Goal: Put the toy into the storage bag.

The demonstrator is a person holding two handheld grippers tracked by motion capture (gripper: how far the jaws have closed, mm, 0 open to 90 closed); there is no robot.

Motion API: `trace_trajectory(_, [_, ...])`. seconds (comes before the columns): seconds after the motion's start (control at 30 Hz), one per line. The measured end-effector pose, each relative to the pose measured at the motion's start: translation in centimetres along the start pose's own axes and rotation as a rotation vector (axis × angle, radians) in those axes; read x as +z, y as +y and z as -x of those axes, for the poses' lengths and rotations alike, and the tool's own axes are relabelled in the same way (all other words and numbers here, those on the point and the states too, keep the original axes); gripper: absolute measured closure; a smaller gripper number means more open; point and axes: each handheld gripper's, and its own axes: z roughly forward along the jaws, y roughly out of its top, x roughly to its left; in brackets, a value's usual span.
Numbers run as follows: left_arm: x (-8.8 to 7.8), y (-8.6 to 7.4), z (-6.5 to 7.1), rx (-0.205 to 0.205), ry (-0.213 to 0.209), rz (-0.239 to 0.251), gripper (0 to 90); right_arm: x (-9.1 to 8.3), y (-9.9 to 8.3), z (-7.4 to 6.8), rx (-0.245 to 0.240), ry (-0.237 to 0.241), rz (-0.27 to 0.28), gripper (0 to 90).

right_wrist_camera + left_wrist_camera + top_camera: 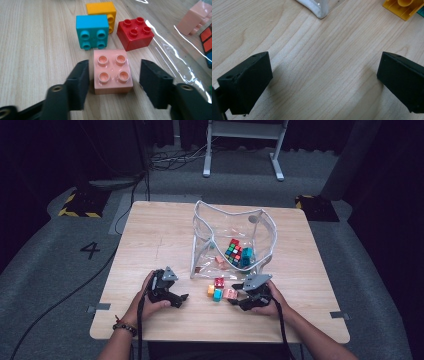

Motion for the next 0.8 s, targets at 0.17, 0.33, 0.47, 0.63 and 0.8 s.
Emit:
trace_trajectory(0.17, [0.0, 0.0, 0.0, 0.000, 0.000, 0.000, 0.1, -0.6, -0.2, 0.0, -0.026, 0.017, -0.001, 59.4])
trace_trajectory(0.33, [0.0, 0.0, 0.0, 0.000, 0.000, 0.000, 0.1, -2.1, -0.8, 0.6, 0.016, 0.017, -0.001, 59.5])
trace_trajectory(0.47, [0.0, 0.0, 0.0, 0.000, -0.001, -0.003, 0.1, -3.5, -1.3, 1.4, -0.004, 0.003, 0.027, 59.5])
trace_trajectory(0.63, [0.0, 0.0, 0.0, 0.001, -0.003, -0.004, 0.1, -6.2, -2.3, 2.2, 0.007, -0.038, 0.047, 59.5])
trace_trajectory(0.8, [0.0, 0.0, 0.0, 0.001, -0.004, -0.004, 0.1, -8.8, -3.5, 3.6, 0.031, -0.096, 0.048, 59.5])
